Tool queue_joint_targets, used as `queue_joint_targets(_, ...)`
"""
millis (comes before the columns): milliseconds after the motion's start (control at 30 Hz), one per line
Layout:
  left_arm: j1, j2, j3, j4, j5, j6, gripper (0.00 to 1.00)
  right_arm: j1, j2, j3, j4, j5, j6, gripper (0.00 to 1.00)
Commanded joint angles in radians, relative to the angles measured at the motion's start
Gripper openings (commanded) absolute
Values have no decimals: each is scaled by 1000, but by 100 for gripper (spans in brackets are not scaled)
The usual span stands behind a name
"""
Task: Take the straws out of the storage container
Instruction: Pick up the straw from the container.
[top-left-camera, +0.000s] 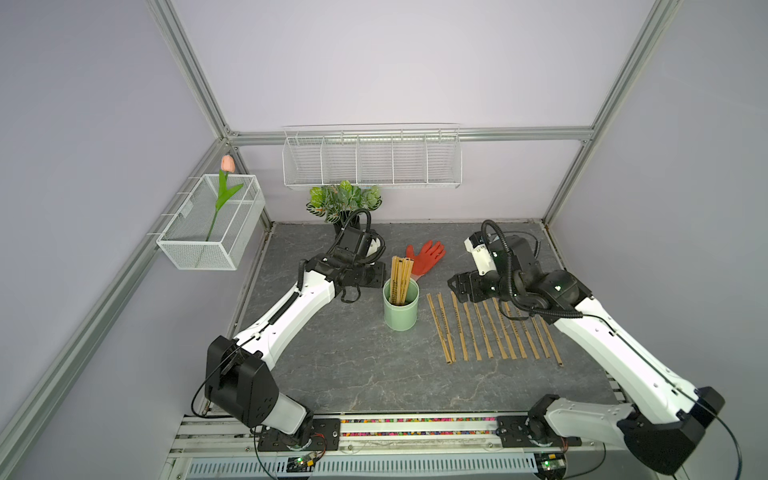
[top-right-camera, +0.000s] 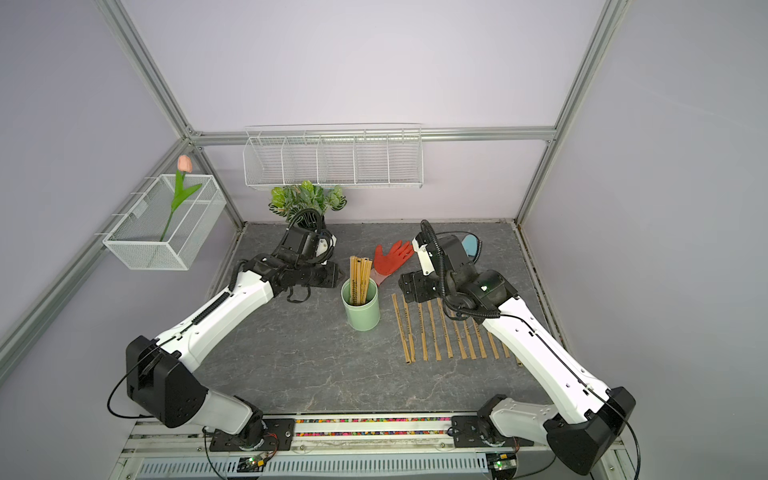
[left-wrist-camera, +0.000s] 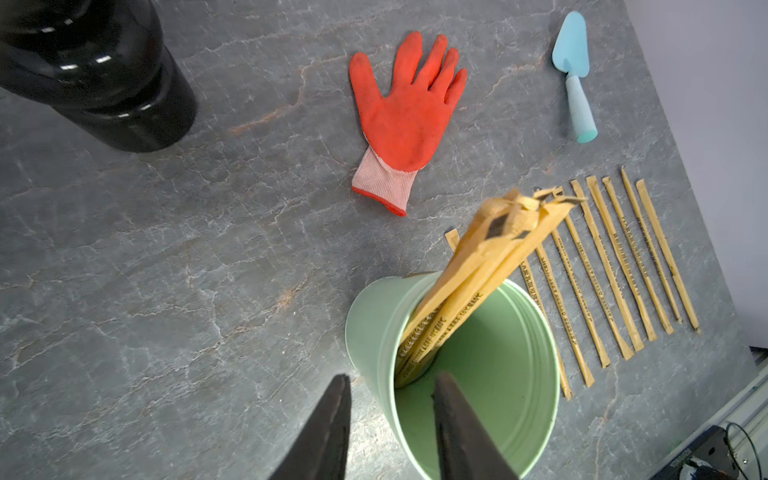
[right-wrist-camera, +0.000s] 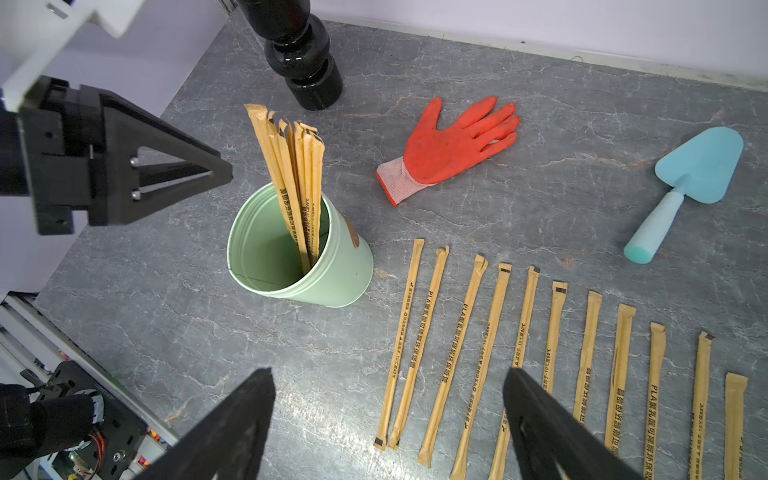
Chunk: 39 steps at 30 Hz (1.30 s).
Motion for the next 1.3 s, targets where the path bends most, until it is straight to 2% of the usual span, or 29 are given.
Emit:
queue_joint_targets(0, -6, 24, 51, -26, 0, 15, 37, 8, -2, -14, -1, 8, 6, 89)
queue_joint_targets(700, -26, 173, 196, -64, 12, 50, 33, 8, 33, -34, 9, 8, 21, 89)
queue_joint_targets(900, -28, 230, 277, -148, 15, 67, 28, 7, 35, -46, 2, 20, 23, 89)
queue_joint_targets(1267, -29, 211, 274, -150, 3, 69, 19, 6, 37, -54, 4, 27, 29, 89)
